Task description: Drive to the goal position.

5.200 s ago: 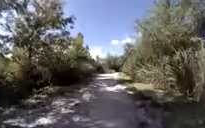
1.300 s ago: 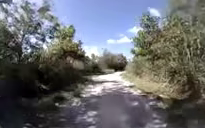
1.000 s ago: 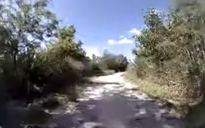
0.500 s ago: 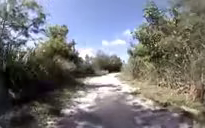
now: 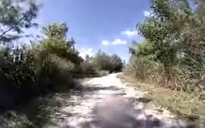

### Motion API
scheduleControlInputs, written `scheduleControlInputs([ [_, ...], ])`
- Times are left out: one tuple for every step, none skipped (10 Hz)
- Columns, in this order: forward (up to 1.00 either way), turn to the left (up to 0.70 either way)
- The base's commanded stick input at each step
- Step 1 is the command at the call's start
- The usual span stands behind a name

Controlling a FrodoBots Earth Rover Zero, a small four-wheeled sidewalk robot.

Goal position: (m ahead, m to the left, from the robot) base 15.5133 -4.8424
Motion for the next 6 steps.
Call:
scheduleControlInputs([
  [0.85, 0.0],
  [0.85, 0.0],
  [0.85, 0.0],
  [0.85, 0.0],
  [0.85, 0.0],
  [0.85, 0.0],
])
